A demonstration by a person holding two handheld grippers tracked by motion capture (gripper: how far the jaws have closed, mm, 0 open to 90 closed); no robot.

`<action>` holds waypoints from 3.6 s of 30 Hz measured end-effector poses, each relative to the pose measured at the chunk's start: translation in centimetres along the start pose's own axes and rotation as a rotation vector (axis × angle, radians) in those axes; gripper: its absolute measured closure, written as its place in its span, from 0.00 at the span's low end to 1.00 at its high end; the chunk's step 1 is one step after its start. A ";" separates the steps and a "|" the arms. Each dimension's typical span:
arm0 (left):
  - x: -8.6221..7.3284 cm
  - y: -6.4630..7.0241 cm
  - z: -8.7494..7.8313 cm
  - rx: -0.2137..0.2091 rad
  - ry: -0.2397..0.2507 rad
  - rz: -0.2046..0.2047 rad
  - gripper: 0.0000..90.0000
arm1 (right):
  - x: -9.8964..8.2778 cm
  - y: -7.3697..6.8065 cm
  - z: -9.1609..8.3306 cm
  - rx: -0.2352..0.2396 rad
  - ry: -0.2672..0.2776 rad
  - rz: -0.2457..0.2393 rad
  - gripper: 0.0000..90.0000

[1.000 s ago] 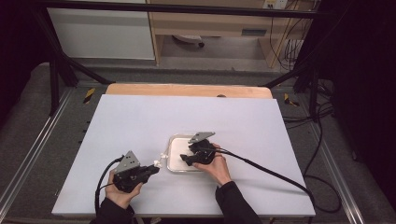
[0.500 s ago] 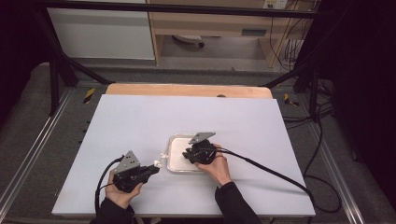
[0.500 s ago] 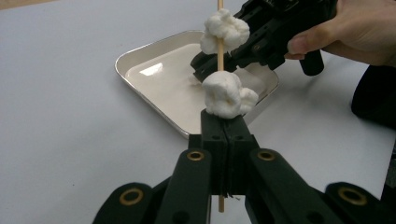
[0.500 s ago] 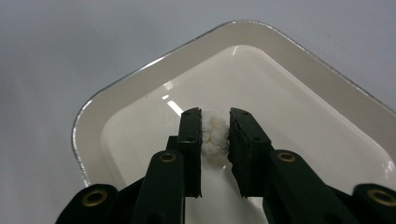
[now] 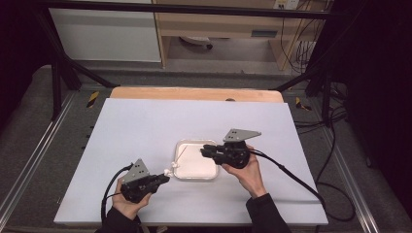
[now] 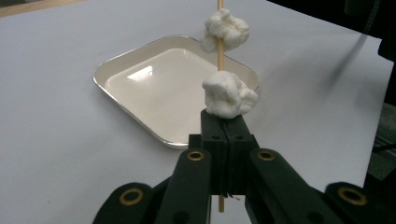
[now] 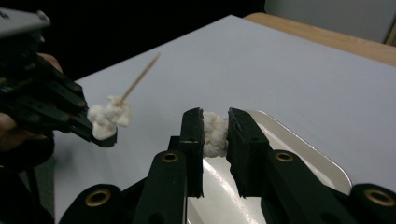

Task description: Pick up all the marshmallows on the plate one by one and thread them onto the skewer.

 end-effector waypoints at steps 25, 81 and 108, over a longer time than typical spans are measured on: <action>0.6 2.4 0.9 -0.078 0.008 0.090 0.99 | 1.4 -1.3 -2.8 0.194 0.135 0.087 0.86; 0.3 2.9 1.6 -0.055 -0.116 0.139 0.99 | -1.0 -2.4 -0.6 0.255 -0.016 0.068 0.92; 1.3 3.3 1.4 -0.078 -0.052 0.132 0.99 | -1.9 -3.0 0.3 0.316 -0.072 0.066 0.92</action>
Point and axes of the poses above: each handheld gripper's, and its own axes: z roughly forward along the jaws, x roughly out of its top, y roughly to its right, the point moved 4 cm from there along z, roughly forward along the jaws, and after that the axes turned 4 degrees about z, right-handed, at the moved point
